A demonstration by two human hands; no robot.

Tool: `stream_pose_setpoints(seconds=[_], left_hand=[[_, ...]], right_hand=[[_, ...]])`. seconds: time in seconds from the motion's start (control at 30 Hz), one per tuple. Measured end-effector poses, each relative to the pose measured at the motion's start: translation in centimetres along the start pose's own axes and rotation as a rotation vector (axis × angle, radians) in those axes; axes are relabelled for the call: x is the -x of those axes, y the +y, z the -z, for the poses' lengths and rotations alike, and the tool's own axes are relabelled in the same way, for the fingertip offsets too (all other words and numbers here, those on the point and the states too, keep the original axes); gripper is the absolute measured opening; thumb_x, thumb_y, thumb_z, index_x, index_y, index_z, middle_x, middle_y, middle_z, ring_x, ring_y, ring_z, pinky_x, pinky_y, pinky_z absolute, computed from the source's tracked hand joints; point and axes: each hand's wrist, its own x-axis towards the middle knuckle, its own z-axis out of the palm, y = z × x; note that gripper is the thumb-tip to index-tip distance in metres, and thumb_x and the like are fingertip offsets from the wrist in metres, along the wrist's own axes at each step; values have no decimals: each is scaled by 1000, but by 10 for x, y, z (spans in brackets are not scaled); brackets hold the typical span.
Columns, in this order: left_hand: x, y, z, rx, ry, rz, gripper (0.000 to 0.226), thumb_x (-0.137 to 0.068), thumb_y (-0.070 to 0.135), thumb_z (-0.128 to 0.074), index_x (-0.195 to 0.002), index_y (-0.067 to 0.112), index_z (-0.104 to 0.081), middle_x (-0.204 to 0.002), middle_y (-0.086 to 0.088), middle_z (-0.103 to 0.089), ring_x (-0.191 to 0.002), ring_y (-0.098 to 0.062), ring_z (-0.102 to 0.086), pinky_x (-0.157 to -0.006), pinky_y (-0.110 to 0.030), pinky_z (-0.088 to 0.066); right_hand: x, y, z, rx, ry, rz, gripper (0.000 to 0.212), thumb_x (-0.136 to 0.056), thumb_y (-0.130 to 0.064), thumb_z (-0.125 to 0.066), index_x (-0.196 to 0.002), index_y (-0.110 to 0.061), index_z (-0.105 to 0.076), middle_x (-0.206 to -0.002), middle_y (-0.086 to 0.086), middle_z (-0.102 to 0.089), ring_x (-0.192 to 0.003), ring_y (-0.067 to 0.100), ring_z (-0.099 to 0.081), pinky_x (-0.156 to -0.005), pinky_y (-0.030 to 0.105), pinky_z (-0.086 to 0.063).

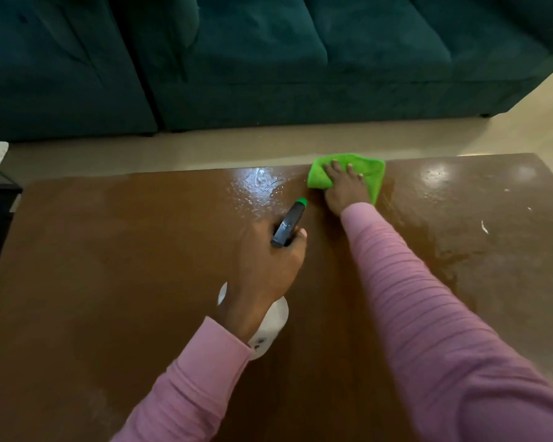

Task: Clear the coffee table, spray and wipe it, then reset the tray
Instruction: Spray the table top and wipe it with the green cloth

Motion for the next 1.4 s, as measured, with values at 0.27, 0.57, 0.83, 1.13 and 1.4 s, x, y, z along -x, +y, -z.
stream_pose_setpoints(seconds=[0.27, 0.57, 0.83, 1.13, 1.4], left_hand=[[-8, -4, 3, 64, -19, 27, 28, -77, 34, -60, -68, 7, -60, -55, -10, -56, -52, -33, -59, -50, -52, -50], [-7, 0, 3, 35, -80, 24, 30, -86, 23, -67, -62, 9, -56, -50, -10, -50, -51, -37, -58, -52, -53, -51], [-8, -3, 2, 40, -128, 51, 28, -88, 21, -66, -64, 8, -57, -49, -8, -47, -53, -40, -58, -52, -54, -51], [2, -3, 4, 62, -168, 17, 26, -88, 22, -66, -67, 6, -61, -52, -13, -52, -53, -39, -57, -52, -54, -52], [0, 3, 3, 52, -164, 98, 21, -88, 21, -68, -75, 6, -62, -66, -26, -60, -61, -47, -59, -57, -56, -53]], right_hand=[[23, -36, -14, -2, -4, 278, 70, -89, -13, -46, -152, -26, -18, -161, -6, -10, -148, 20, -6, -120, 39, -2], [10, 48, 2, -64, 53, -125, 67, -88, -7, -42, -151, -22, -22, -160, -2, -14, -147, 27, -11, -120, 42, -9], [42, 81, -11, -80, 58, 85, 78, -80, 5, -47, -150, -21, -25, -159, -2, -15, -148, 22, -11, -119, 35, -3], [37, 87, -3, -175, 70, -124, 72, -84, 4, -43, -149, -21, -29, -159, 0, -20, -147, 27, -13, -120, 38, -6], [85, 126, -14, -141, 63, 129, 86, -70, 12, -47, -148, -20, -29, -158, 0, -20, -147, 23, -13, -119, 31, -1]])
